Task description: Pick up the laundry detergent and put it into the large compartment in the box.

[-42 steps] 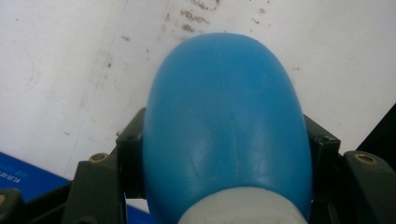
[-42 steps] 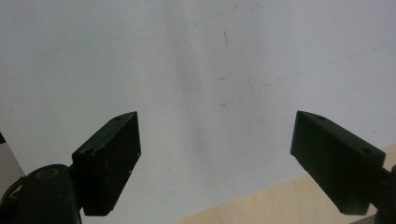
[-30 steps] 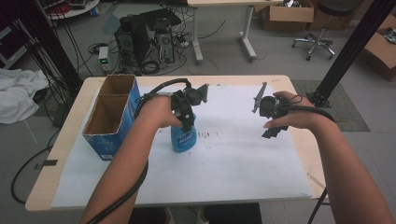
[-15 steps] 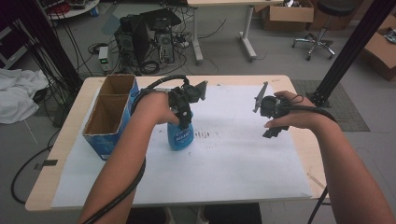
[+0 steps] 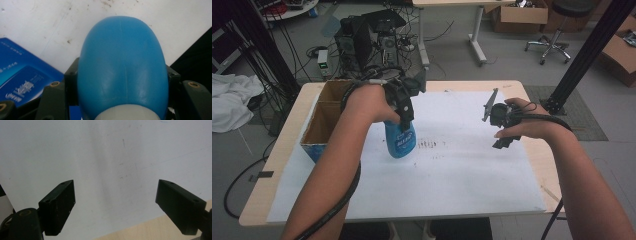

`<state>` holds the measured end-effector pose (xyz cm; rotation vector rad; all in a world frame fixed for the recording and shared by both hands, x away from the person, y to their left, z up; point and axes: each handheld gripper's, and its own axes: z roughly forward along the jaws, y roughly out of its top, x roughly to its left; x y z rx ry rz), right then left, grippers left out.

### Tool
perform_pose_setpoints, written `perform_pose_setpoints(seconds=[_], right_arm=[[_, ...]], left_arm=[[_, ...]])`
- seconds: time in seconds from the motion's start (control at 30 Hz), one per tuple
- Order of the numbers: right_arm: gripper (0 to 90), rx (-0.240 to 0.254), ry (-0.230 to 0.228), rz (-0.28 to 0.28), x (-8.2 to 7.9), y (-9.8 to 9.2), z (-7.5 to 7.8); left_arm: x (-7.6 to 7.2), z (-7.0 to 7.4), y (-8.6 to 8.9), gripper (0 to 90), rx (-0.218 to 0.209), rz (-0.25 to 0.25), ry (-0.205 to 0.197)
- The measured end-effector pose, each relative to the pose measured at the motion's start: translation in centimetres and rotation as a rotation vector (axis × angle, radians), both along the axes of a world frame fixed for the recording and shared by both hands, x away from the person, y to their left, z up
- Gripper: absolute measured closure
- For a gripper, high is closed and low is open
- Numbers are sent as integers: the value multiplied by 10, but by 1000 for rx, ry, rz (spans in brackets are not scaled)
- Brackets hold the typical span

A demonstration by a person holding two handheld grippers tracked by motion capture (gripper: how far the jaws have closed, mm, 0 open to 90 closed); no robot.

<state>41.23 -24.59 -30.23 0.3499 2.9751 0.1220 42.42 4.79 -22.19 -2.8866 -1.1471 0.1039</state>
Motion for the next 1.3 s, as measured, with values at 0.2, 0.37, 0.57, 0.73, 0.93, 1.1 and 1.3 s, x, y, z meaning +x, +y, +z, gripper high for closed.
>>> perform_pose_setpoints(seconds=[0.2, 0.37, 0.57, 0.73, 0.93, 1.1, 1.3], right_arm=[[162, 2, -1, 11, -1, 2, 0], [162, -4, 4, 15, -1, 5, -1], [163, 2, 4, 17, 0, 8, -2], [162, 2, 5, 20, 0, 9, -2], [163, -4, 4, 22, 1, 10, -2], [162, 2, 1, 20, 1, 9, -1], [162, 10, 0, 23, 1, 10, -2]], left_arm=[[1, 23, 14, 384, -20, 74, 5], [3, 44, 29, 384, -18, 145, 0], [5, 65, 44, 384, -9, 224, -7], [6, 77, 56, 384, -9, 269, -10], [7, 98, 71, 383, -21, 324, -24], [5, 114, 86, 383, -25, 391, -39], [4, 125, 106, 383, -7, 469, -36]])
